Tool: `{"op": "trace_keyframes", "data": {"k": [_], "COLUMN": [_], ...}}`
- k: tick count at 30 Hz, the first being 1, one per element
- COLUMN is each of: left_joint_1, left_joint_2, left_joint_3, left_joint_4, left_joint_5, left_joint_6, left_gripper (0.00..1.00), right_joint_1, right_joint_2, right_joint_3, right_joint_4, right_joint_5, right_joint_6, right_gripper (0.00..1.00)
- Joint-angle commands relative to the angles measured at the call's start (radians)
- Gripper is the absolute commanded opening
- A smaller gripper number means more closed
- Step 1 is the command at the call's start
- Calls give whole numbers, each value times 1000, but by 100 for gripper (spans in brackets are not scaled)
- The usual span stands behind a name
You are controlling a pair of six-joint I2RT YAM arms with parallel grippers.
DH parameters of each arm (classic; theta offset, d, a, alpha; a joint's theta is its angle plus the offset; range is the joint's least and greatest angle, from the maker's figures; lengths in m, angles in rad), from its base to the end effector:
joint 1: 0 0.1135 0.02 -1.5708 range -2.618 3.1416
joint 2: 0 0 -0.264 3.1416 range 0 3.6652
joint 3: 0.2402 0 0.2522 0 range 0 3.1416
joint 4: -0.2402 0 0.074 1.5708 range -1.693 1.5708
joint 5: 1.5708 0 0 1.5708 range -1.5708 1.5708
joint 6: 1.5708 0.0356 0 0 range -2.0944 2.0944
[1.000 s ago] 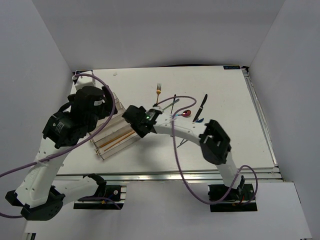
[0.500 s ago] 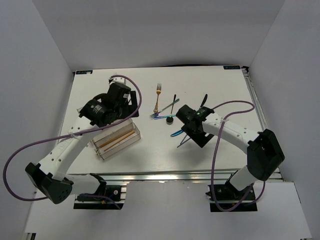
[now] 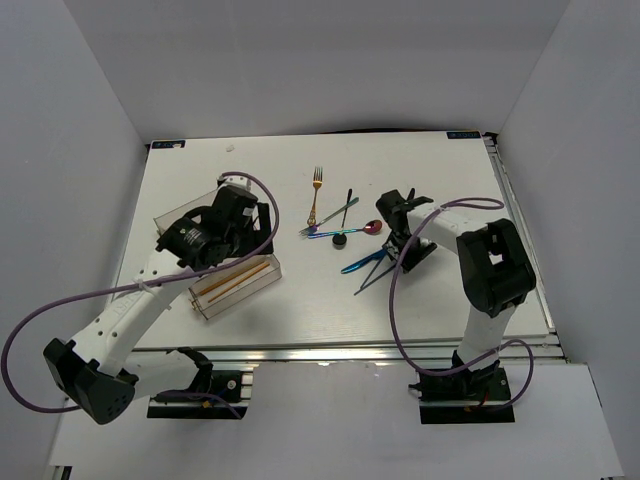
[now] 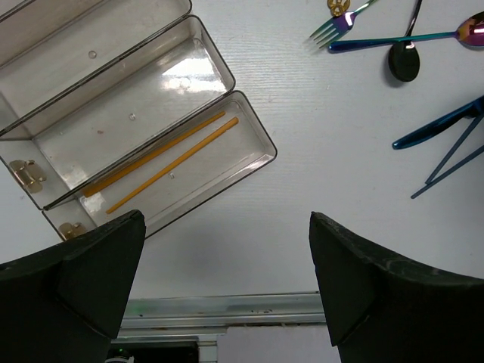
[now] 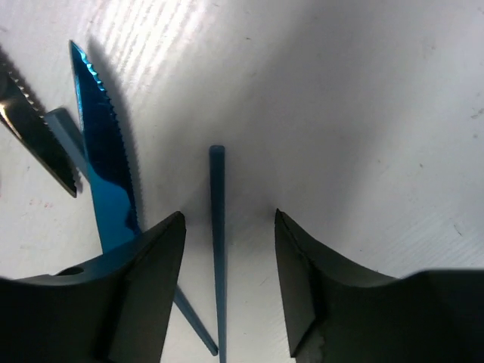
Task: Sort the eating utensils into containers
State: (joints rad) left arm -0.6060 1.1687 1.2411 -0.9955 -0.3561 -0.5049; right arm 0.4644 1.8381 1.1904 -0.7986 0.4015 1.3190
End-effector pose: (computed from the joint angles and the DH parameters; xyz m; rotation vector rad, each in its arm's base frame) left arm 0.1891 -0.1159 0.3484 -0.0236 2.4157 -0.0581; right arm 0.3053 0.1374 0.1622 1.1688 2.4829 -0.2176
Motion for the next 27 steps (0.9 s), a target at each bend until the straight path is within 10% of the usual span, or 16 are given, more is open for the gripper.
{"op": "trace_keyframes", "data": {"k": [1, 14, 27], "left_joint_1": [-5, -5, -5], "left_joint_2": [-40, -55, -23], "left_joint_3": [-14, -17, 230], "left_joint_4": [-25, -32, -158], "left_joint_5": [-23, -30, -130], "left_joint_6": [6, 0, -40], "left_gripper": [98, 98, 98], "right_joint_1": [-15, -12, 256], "right_joint_2": [41, -69, -379], "right_joint_3": [-52, -287, -163], "right_joint_4": [50, 147, 130], "right_joint_5": [-36, -108, -118], "right_joint_6": [-29, -29, 121], "right_gripper": [52, 3, 0]}}
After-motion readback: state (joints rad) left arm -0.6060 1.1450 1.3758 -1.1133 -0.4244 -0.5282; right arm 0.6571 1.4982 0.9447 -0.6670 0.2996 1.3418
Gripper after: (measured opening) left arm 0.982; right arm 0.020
